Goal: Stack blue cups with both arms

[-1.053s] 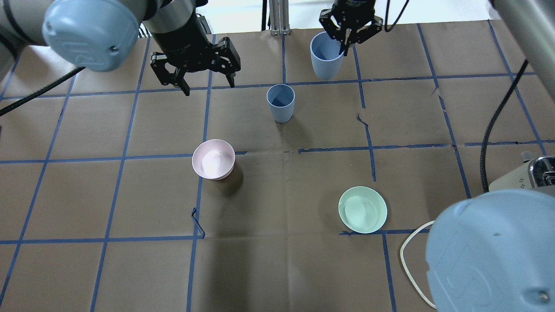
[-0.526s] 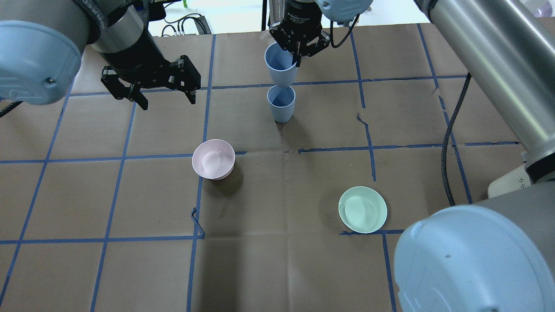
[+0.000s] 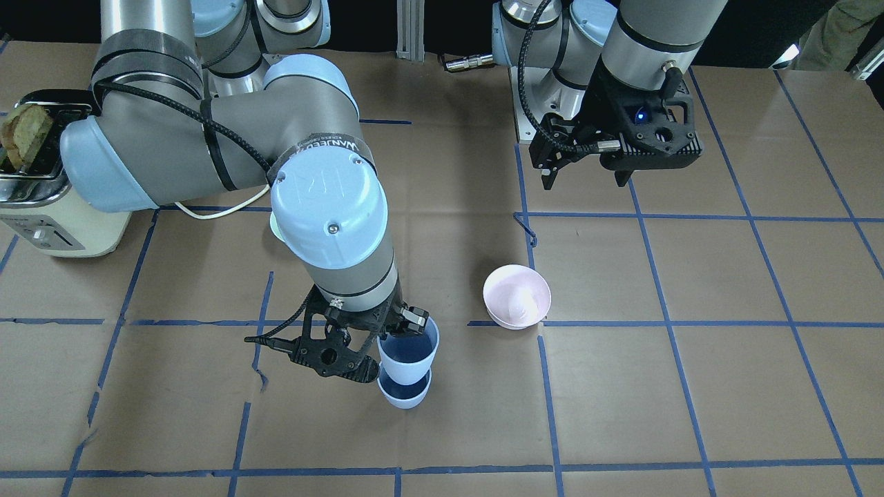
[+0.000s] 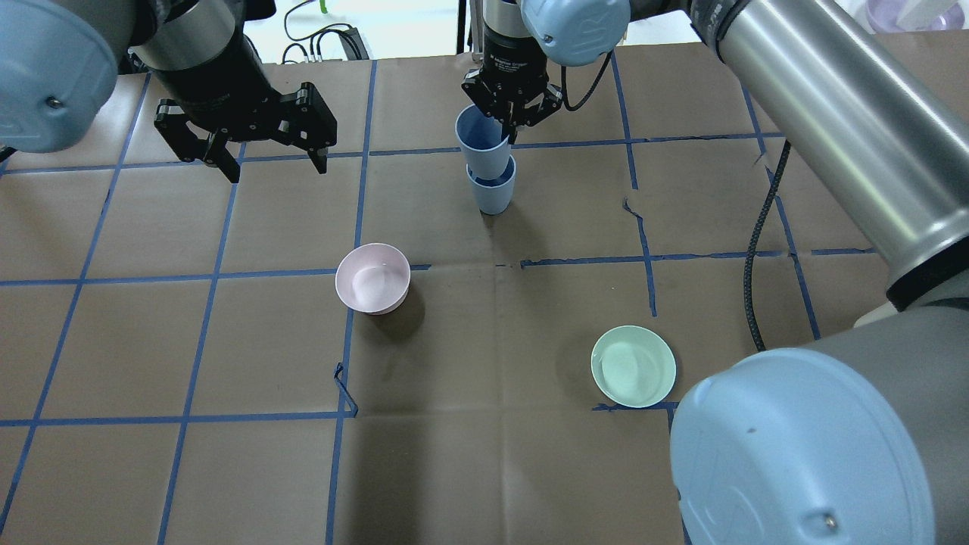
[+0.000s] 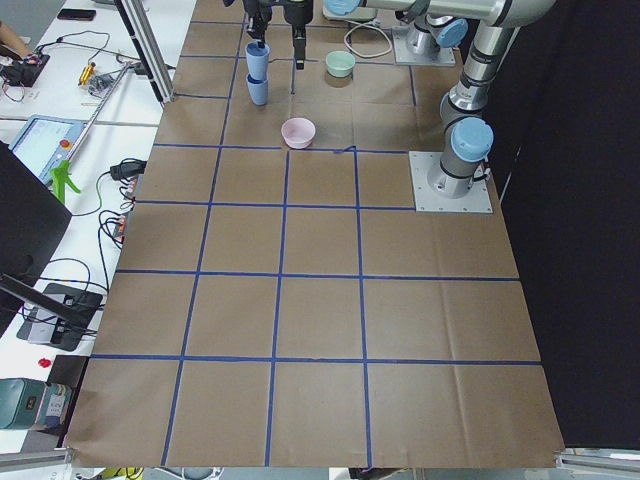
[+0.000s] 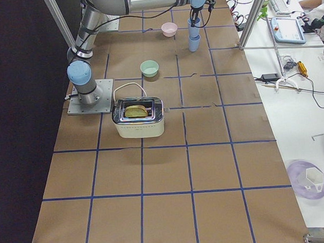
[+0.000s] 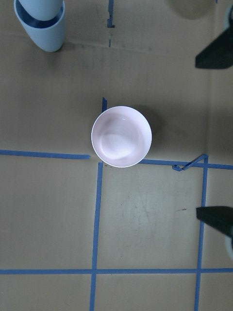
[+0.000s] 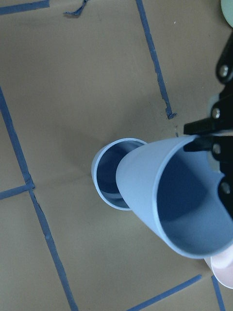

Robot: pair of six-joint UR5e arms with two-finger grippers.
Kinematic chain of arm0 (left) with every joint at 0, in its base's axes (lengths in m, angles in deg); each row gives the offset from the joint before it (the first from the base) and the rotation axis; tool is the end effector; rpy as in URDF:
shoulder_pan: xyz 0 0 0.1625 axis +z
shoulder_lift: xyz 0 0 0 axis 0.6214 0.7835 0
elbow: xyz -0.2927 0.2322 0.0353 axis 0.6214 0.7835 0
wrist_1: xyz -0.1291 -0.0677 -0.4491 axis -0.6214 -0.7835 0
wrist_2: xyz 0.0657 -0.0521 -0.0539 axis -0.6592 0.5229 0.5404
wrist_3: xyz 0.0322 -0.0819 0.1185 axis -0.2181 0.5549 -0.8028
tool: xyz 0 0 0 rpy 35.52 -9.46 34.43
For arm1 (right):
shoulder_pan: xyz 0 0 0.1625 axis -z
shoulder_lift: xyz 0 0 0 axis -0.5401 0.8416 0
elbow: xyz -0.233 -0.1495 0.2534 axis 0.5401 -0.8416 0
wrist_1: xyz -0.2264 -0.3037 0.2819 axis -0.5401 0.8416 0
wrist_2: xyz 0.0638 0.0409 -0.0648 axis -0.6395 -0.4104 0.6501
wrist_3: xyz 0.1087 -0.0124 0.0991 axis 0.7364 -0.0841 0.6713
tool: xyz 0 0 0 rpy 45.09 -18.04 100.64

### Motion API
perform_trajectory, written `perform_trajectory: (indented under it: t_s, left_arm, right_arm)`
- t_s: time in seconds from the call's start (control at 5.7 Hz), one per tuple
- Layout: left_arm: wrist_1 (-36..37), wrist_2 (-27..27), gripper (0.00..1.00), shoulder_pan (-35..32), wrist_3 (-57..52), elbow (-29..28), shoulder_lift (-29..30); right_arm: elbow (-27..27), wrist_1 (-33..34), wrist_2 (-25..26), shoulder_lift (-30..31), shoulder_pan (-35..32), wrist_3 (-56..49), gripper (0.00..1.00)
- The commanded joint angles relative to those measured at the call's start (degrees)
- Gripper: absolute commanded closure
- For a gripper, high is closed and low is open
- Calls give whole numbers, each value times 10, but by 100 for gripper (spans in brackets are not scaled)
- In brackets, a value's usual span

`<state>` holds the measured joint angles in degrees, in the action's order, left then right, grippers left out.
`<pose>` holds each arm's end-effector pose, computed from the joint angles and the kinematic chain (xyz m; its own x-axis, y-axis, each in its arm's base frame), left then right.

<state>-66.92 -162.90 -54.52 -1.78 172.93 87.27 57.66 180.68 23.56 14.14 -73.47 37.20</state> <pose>-0.1615 -0.5627 0.4083 -0.9972 -0.0741 -0.0049 -0.0740 0.9972 -0.0037 0.3480 -0.6816 0.2850 -0.9544 0.2956 -0.0420 0.2920 0.9535 0.0752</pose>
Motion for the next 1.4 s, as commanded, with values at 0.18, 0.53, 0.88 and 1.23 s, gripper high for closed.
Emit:
perform_trajectory:
  t_s: [0.18, 0.53, 0.88, 1.23]
  left_arm:
    - [-1, -4, 1, -1, 0, 3, -5]
    - [-1, -4, 1, 0, 0, 5, -5]
    - [0, -5, 1, -1, -1, 5, -6]
    - [0, -5, 1, 0, -2, 7, -7]
  right_arm:
    - [15, 2, 0, -11, 0, -2, 90]
    - [15, 55, -1, -24, 0, -1, 43]
    - [6, 51, 3, -12, 4, -2, 0]
    - [8, -9, 25, 52, 37, -69, 0]
